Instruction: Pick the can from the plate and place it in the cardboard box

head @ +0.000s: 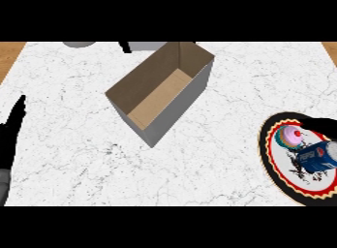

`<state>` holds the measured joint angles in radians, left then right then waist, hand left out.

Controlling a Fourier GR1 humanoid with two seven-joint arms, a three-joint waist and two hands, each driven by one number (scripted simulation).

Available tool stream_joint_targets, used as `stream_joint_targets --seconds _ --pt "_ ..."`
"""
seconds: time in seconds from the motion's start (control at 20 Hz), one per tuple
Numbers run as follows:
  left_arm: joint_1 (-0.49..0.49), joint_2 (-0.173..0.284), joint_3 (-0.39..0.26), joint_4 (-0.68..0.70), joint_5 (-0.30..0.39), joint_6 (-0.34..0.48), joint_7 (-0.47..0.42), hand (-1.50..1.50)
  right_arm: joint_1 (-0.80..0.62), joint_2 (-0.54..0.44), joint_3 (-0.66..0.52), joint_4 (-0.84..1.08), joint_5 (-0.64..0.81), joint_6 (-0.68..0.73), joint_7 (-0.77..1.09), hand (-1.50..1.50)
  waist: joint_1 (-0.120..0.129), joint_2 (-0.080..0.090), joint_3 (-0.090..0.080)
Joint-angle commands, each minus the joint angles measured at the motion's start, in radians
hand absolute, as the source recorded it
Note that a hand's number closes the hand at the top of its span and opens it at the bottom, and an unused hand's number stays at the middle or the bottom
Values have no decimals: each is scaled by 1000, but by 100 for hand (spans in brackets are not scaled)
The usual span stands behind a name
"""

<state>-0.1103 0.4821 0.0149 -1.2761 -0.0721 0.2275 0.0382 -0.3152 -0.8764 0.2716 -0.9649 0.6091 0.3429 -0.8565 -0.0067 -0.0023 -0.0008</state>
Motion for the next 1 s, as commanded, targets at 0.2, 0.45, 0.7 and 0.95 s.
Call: stream_joint_targets --seconds 0.2,0.45,0.7,0.95 --pt "12 -33 4 -70 -50 7 58 0 120 -5 -4 -122 49 52 76 -150 1 0 1" --pt "32 -29 36 -64 -52 -36 13 0 55 118 18 -63 132 47 166 -150 11 2 1" --pt "-41 -53 51 12 -73 -28 11 0 24 157 -71 -47 135 -89 148 150 5 3 1" --pt "12 -23 88 -71 -42 -92 53 0 36 202 -111 -36 186 -212 147 150 9 1 1"
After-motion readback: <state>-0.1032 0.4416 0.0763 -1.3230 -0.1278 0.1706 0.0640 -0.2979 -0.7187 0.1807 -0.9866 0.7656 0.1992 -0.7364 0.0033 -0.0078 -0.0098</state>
